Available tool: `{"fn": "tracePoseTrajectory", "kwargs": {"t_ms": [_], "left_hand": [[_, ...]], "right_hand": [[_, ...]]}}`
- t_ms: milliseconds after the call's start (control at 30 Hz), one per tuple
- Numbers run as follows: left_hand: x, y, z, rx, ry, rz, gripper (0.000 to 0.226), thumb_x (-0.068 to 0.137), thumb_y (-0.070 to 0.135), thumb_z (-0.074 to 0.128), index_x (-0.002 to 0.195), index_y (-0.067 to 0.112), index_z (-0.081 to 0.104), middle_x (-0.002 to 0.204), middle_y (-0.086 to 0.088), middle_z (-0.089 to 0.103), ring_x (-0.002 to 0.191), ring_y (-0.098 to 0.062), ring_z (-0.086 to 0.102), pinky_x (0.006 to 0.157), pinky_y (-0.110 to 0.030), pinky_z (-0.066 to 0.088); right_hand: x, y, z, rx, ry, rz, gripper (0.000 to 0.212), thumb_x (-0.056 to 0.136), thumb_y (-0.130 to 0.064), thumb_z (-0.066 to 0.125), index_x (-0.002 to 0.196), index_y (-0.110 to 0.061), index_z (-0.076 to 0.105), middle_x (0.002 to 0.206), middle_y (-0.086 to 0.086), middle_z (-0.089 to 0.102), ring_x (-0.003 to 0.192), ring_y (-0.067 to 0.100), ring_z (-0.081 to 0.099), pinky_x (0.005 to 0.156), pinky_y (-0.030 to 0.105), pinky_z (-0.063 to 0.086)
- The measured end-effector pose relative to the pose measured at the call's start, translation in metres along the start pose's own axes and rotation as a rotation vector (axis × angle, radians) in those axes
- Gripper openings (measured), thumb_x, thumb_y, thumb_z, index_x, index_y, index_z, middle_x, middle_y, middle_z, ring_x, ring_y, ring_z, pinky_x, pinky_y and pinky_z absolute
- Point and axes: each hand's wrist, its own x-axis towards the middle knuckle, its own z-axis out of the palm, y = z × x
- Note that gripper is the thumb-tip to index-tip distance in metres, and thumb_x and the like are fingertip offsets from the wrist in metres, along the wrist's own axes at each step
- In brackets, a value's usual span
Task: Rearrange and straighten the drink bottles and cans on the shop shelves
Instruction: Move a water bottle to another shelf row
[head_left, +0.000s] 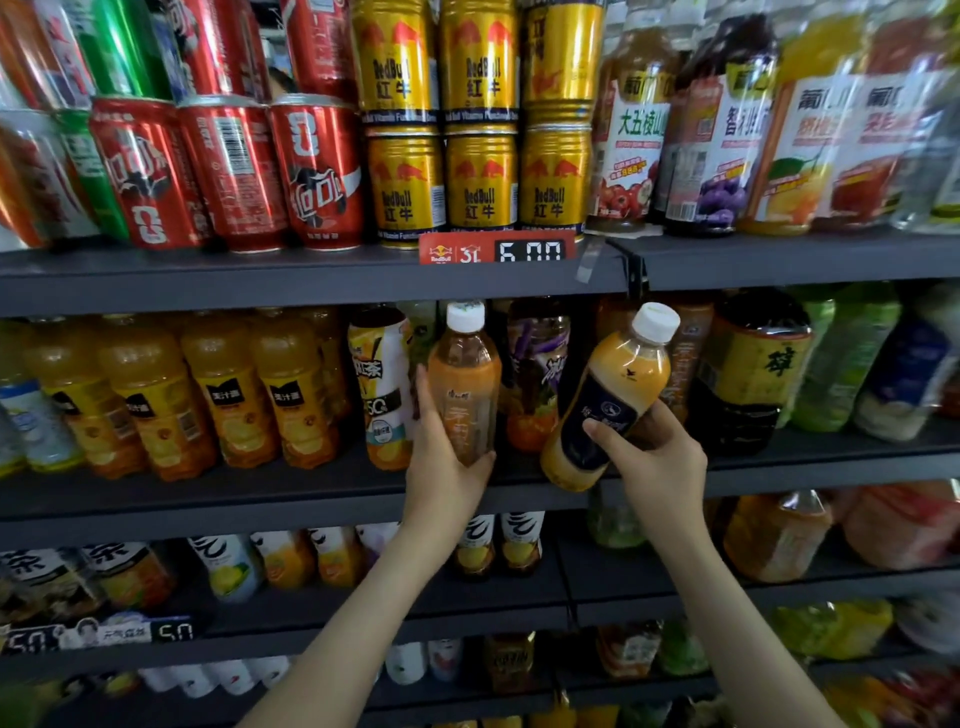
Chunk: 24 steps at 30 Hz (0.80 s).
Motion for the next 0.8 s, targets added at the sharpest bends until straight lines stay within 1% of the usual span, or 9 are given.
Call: {"fn": "tracePoseTrajectory", "kwargs": {"t_ms": [100,233,333,400,500,567,667,733,800], "left_hand": [[0.009,0.002,0.008,0.026,-0.007,-0.028,0.118,0.078,0.009,0.075,0.147,0.041,-0.015,0.142,0.003,0.034,0.130,-0.019,0.041,0.103,-0.033,0.039],[0.024,0.000,0.017,0.071,0.009,-0.055,0.115,0.079,0.010,0.075,0.149,0.031,-0.014,0.143,-0.009,0.038,0.127,-0.026,0.044,0.099,-0.034,0.039],[0.033,-0.003,0.021,0.082,0.041,-0.078,0.109,0.082,0.008,0.071,0.151,0.024,-0.011,0.148,-0.012,0.031,0.129,-0.027,0.041,0.096,-0.026,0.034],[0.037,-0.005,0.024,0.101,0.046,-0.086,0.106,0.083,0.007,0.069,0.151,0.020,-0.011,0.151,-0.014,0.024,0.132,-0.028,0.038,0.099,-0.028,0.033],[0.039,-0.004,0.030,0.151,0.073,-0.094,0.103,0.085,0.007,0.068,0.150,0.013,-0.011,0.152,-0.018,0.016,0.138,-0.031,0.028,0.107,-0.029,0.027],[0.030,0.000,0.037,0.232,0.168,-0.029,0.100,0.083,0.007,0.070,0.151,0.010,-0.004,0.151,-0.021,0.013,0.140,-0.033,0.021,0.112,-0.034,0.024],[0.007,0.009,0.055,0.320,0.292,0.196,0.085,0.077,0.010,0.075,0.143,0.008,0.021,0.141,-0.025,0.027,0.131,-0.032,0.025,0.105,-0.037,0.031],[0.002,0.015,0.066,0.303,0.277,0.252,0.074,0.078,0.011,0.075,0.138,0.003,0.032,0.134,-0.023,0.037,0.126,-0.029,0.031,0.103,-0.035,0.032],[0.010,0.019,0.073,0.249,0.217,0.208,0.069,0.083,0.014,0.071,0.139,0.002,0.033,0.134,-0.019,0.040,0.128,-0.028,0.036,0.108,-0.036,0.035]], "right_hand": [[0.003,0.001,-0.006,0.001,0.012,0.000,0.036,0.078,-0.022,0.079,0.112,-0.020,0.068,0.098,-0.011,0.073,0.093,0.002,0.067,0.083,0.031,0.057],[0.007,0.001,-0.005,0.000,0.011,0.011,0.034,0.078,-0.022,0.079,0.111,-0.022,0.068,0.095,-0.012,0.073,0.088,0.000,0.067,0.079,0.028,0.057],[0.010,0.000,-0.004,-0.009,0.005,-0.002,0.034,0.078,-0.021,0.078,0.111,-0.021,0.068,0.093,-0.014,0.072,0.085,-0.004,0.066,0.076,0.022,0.056],[0.013,0.001,-0.003,-0.017,0.002,-0.003,0.033,0.078,-0.020,0.078,0.110,-0.021,0.068,0.092,-0.015,0.071,0.084,-0.006,0.066,0.074,0.018,0.055],[0.017,0.003,-0.004,-0.008,-0.001,0.018,0.033,0.078,-0.020,0.079,0.109,-0.021,0.068,0.092,-0.013,0.072,0.083,-0.004,0.067,0.074,0.020,0.055],[0.019,0.005,-0.007,0.001,0.006,0.025,0.030,0.079,-0.020,0.079,0.106,-0.024,0.067,0.091,-0.014,0.071,0.082,-0.006,0.066,0.072,0.017,0.053],[0.021,0.008,-0.013,-0.001,0.035,0.022,0.029,0.079,-0.020,0.078,0.105,-0.025,0.067,0.090,-0.013,0.071,0.082,-0.004,0.066,0.068,0.012,0.052],[0.021,0.011,-0.019,-0.003,0.058,0.024,0.027,0.078,-0.021,0.078,0.103,-0.025,0.068,0.089,-0.013,0.072,0.083,-0.002,0.067,0.069,0.014,0.053],[0.020,0.013,-0.024,-0.004,0.074,0.023,0.028,0.079,-0.022,0.078,0.104,-0.025,0.068,0.091,-0.012,0.072,0.085,-0.001,0.067,0.073,0.019,0.054]]}}
